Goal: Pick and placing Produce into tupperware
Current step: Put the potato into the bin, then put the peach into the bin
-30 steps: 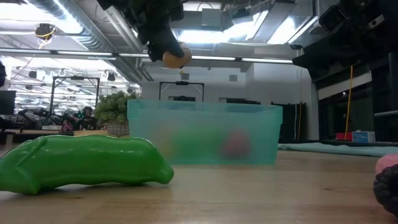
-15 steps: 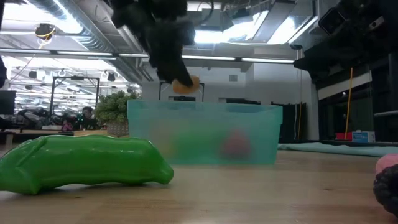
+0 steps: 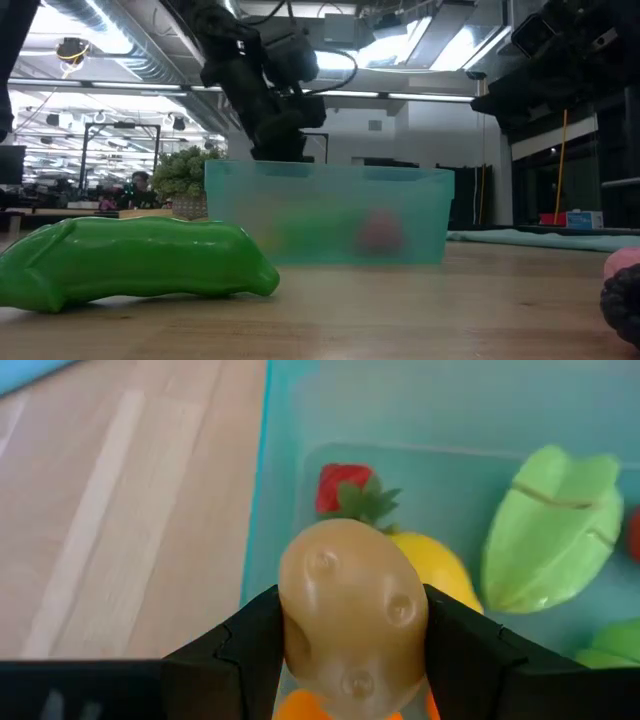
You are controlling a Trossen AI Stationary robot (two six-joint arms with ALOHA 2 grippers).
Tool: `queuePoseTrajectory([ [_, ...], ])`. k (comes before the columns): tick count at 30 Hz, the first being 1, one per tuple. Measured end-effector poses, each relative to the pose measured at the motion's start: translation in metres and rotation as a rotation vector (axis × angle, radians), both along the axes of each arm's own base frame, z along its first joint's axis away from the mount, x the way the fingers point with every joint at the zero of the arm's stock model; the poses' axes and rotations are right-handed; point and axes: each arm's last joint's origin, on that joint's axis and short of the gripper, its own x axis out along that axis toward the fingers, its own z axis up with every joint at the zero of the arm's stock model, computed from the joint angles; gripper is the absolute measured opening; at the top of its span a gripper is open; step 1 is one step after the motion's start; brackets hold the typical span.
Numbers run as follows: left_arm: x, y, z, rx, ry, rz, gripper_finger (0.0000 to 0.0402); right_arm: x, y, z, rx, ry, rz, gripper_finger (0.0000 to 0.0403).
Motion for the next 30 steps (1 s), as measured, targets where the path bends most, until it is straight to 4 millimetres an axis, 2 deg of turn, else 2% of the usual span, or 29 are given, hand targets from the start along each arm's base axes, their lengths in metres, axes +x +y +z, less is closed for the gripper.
queuePoseTrajectory([
  [7,0.001,0.002,-0.007,0.032,0.029,0.026,0.0191,0.000,0.000,0.000,-0.003,0.002,0.000,0.0176],
  [13,0.000,0.002,-0.007,0.032,0.033,0.026,0.0239,0.000,0.000,0.000,-0.005,0.003,-0.005,0.0176],
  [19,0.000,-0.002,-0.004,0.049,0.029,-0.008,0.0253,0.000,0.000,-0.001,-0.007,0.007,-0.005,0.0176],
  [23,0.000,-0.007,0.019,0.085,-0.033,-0.051,0.0250,0.000,0.000,-0.002,-0.007,0.016,-0.006,0.0176],
  [30,-0.017,-0.031,0.079,0.161,-0.213,-0.152,0.0251,0.000,0.000,-0.002,-0.007,0.023,-0.005,0.0176],
])
